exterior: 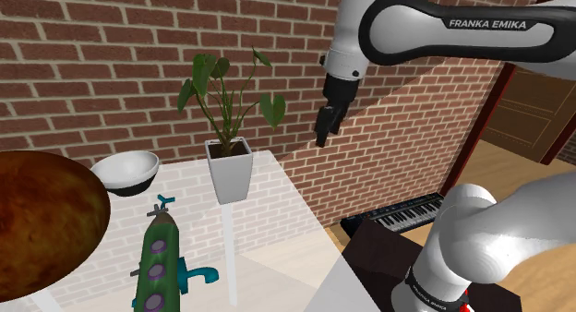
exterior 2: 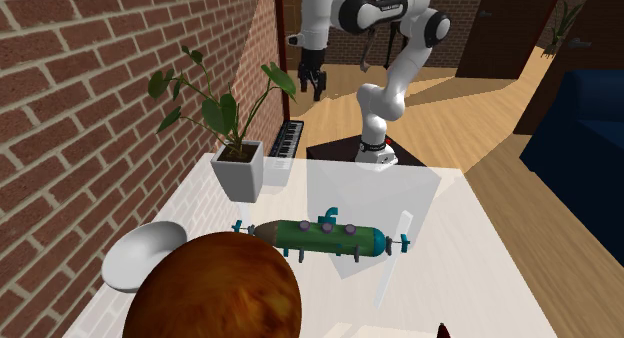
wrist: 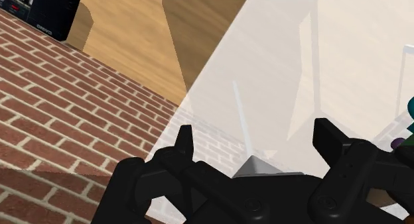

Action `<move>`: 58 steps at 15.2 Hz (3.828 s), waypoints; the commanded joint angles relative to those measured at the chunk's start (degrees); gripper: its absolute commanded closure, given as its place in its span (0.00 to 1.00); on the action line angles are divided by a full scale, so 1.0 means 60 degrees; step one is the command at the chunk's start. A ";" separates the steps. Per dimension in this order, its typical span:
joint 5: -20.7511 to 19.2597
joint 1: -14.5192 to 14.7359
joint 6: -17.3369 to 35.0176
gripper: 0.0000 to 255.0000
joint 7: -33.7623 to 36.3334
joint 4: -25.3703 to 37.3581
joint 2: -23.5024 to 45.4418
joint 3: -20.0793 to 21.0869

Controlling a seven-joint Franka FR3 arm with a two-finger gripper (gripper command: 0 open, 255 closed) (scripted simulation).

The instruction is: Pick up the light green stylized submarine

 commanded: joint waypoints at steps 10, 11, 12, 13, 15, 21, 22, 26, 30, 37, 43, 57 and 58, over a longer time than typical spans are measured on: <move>0.0693 0.0755 0.1966 0.00 0.1478 -0.0118 0.2004 0.1782; 0.0717 0.0810 0.2137 0.00 0.1617 -0.0064 0.2243 0.1944; 0.0731 0.0861 0.2306 0.00 0.1759 -0.0001 0.2489 0.2105; 0.0735 0.0910 0.2472 0.00 0.1904 0.0073 0.2743 0.2265; 0.0711 0.1000 0.2794 0.00 0.2204 0.0249 0.3274 0.2584; 0.0326 0.1241 0.3641 0.00 0.3212 0.1017 0.5039 0.3492; 0.0210 0.1286 0.3759 0.00 0.3400 0.1180 0.5358 0.3628; -0.0400 0.1522 0.4145 0.00 0.4200 0.1932 0.6698 0.4094; -0.1026 0.1842 0.4338 0.00 0.4875 0.2670 0.7849 0.4325; -0.1386 0.1912 0.5219 0.00 0.5132 0.2238 0.8374 0.4260; -0.1397 0.1919 0.5220 1.00 0.5144 0.2254 0.8393 0.4259; -0.1009 0.1840 0.4287 1.00 0.4862 0.2697 0.7823 0.4326; -0.0969 0.1834 0.4169 1.00 0.4834 0.2764 0.7763 0.4330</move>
